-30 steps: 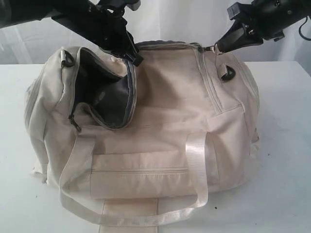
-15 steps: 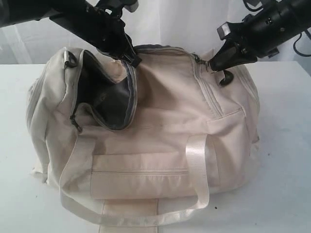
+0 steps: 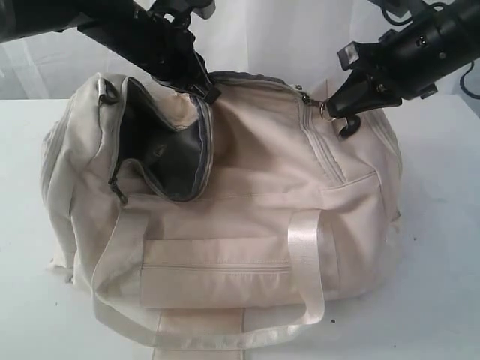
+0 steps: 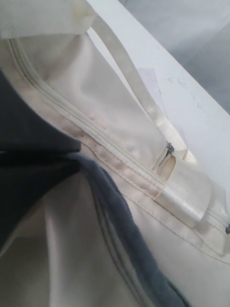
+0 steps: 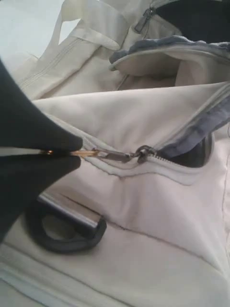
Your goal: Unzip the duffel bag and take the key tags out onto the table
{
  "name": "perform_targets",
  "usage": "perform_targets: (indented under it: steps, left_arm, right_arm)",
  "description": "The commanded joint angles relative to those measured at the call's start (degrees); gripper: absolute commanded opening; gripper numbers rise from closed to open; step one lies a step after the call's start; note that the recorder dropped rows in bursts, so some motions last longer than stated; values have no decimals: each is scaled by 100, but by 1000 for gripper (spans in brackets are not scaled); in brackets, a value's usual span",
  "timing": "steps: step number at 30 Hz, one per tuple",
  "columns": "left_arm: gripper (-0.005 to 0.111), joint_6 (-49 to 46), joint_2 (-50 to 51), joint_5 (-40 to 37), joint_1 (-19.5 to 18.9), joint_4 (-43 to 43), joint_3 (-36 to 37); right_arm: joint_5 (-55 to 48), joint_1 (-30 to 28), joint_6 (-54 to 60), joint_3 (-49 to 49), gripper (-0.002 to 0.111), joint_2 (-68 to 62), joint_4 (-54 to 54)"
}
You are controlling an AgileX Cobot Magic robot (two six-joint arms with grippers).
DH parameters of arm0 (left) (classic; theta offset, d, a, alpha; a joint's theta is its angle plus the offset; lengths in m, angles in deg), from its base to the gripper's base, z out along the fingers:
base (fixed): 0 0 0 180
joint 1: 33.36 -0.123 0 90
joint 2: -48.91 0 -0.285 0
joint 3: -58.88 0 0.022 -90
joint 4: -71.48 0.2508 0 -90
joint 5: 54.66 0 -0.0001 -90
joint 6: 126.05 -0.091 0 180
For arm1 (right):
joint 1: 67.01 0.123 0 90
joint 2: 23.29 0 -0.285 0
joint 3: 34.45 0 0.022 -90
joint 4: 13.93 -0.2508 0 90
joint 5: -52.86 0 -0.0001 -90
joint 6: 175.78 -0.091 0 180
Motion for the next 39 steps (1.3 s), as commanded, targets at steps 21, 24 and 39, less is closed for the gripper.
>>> perform_targets:
  steps: [21, 24, 39]
  left_arm:
    - [30, -970, -79, -652, -35, -638, 18]
    - [39, -1409, -79, -870, 18, -905, 18]
    - [67, -2995, -515, -509, 604, -1561, 8]
  right_arm:
    - [608, 2, 16, -284, 0, 375, 131]
    - [738, 2, 16, -284, 0, 288, 130]
    - [805, 2, 94, -284, 0, 150, -96]
